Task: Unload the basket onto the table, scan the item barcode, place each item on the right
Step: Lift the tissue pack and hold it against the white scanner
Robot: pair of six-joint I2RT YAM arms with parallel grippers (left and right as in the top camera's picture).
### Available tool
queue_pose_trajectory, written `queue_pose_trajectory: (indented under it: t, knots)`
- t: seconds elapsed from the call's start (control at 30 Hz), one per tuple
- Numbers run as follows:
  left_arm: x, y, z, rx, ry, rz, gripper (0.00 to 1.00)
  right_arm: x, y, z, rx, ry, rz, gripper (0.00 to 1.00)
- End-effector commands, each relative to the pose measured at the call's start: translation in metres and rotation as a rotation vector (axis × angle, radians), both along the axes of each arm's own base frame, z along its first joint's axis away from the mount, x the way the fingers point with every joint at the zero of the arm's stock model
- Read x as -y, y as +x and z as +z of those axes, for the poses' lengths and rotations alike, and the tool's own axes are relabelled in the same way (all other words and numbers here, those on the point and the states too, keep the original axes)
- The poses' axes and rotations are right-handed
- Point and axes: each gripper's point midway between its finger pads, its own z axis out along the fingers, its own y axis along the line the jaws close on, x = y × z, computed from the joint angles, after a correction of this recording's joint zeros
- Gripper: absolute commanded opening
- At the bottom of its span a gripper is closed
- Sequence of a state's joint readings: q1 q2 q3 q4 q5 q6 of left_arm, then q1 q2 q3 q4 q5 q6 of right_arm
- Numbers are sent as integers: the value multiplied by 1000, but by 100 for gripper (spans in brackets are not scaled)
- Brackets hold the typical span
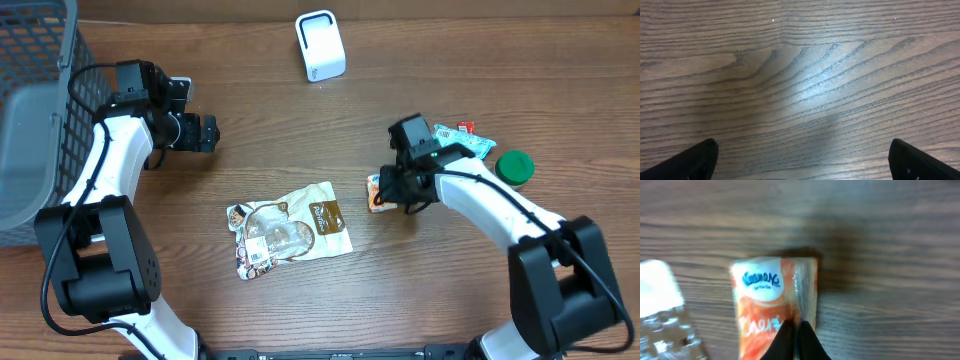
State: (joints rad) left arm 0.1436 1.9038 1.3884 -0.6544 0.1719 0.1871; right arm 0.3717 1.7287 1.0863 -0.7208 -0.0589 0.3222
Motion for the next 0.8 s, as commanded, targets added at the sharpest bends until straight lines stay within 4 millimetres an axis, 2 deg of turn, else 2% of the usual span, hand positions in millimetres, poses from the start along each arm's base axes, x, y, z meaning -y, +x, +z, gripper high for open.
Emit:
queue_pose_trajectory:
  t: [0.0, 0.2, 0.4, 0.5, 0.57, 0.63, 0.77]
  knots:
    - [3, 8, 22, 57, 7, -16, 100, -6, 30, 60, 153, 31, 28, 4]
    - [3, 8, 22, 57, 7, -16, 100, -10, 41, 116, 190, 23, 72, 3]
    - [3, 8, 22, 57, 7, -16, 100, -15, 62, 198, 271, 43, 62, 3]
    - [3, 8, 22, 57, 7, -16, 100, -15, 74, 229, 294, 24, 60, 4]
    - [3, 8, 22, 57, 7, -16, 100, -16, 86, 243, 314, 11, 56, 3]
    - [3, 8, 22, 57, 7, -16, 100, -21, 98, 250, 346, 5, 89, 4]
    - [3, 8, 22, 57, 7, -16, 100, -34, 124, 248, 430, -19, 193, 4]
